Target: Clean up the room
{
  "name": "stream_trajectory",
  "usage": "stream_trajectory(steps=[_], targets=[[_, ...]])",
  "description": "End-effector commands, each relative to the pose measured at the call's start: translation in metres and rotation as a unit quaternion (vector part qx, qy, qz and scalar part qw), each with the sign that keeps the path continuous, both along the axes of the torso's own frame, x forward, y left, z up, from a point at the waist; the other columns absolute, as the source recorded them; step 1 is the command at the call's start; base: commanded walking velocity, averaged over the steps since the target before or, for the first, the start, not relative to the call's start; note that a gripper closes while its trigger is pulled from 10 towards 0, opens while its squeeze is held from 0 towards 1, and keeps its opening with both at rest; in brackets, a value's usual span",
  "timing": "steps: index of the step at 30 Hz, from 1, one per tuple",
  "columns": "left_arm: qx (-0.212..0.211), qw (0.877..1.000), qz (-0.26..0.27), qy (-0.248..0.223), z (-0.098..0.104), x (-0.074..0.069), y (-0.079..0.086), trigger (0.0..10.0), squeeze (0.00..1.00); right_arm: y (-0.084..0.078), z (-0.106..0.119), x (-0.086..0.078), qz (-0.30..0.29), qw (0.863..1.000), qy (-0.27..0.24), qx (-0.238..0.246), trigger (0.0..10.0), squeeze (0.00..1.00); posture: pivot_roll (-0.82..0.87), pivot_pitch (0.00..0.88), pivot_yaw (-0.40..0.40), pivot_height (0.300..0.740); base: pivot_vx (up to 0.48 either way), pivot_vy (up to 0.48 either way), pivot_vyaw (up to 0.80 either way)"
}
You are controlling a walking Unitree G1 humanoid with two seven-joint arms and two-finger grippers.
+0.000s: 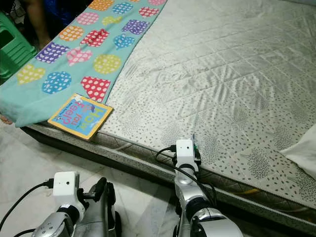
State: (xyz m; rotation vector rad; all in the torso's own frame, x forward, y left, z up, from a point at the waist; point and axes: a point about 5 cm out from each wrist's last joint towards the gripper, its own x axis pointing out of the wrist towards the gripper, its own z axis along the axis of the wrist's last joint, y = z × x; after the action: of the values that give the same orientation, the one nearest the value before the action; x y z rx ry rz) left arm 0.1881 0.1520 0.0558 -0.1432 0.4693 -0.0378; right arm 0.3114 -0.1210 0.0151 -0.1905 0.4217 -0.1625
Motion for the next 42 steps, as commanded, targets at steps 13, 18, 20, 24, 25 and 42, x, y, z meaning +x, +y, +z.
stream_trajectory(steps=[13, 18, 20, 24, 25, 42], targets=[[0.012, 1.000, 0.003, 0.003, 0.001, 0.002, 0.003, 10.0, 0.00, -0.002, -0.009, -0.007, -0.009, 1.000, 0.022, 0.004, 0.0, 0.00, 0.10, 0.212, 0.008, 0.601, 0.000, 0.000, 0.00], [0.013, 1.000, 0.005, 0.002, 0.001, 0.002, 0.003, 10.0, 0.00, -0.002, -0.009, -0.007, -0.008, 1.000, 0.022, 0.001, 0.0, 0.00, 0.10, 0.212, 0.007, 0.601, 0.000, 0.000, 0.00], [0.014, 1.000, 0.005, 0.002, 0.001, 0.002, 0.003, 10.0, 0.00, -0.002, -0.009, -0.007, -0.007, 1.000, 0.022, 0.000, 0.0, 0.00, 0.10, 0.211, 0.005, 0.601, 0.000, 0.000, 0.00], [0.014, 1.000, 0.006, 0.001, 0.001, 0.003, 0.003, 10.0, 0.00, -0.002, -0.009, -0.007, -0.008, 1.000, 0.023, -0.003, 0.0, 0.00, 0.10, 0.211, 0.005, 0.601, 0.000, 0.000, 0.00], [0.014, 1.000, 0.006, 0.001, 0.001, 0.003, 0.003, 10.0, 0.00, -0.002, -0.009, -0.007, -0.008, 1.000, 0.023, -0.003, 0.0, 0.00, 0.10, 0.211, 0.005, 0.601, 0.000, 0.000, 0.00], [0.018, 1.000, 0.009, -0.020, 0.003, 0.021, 0.004, 10.0, 0.00, -0.010, 0.011, 0.011, -0.001, 1.000, -0.021, -0.005, 0.0, 0.00, 0.07, 0.148, -0.003, 0.601, 0.000, 0.000, 0.00]])
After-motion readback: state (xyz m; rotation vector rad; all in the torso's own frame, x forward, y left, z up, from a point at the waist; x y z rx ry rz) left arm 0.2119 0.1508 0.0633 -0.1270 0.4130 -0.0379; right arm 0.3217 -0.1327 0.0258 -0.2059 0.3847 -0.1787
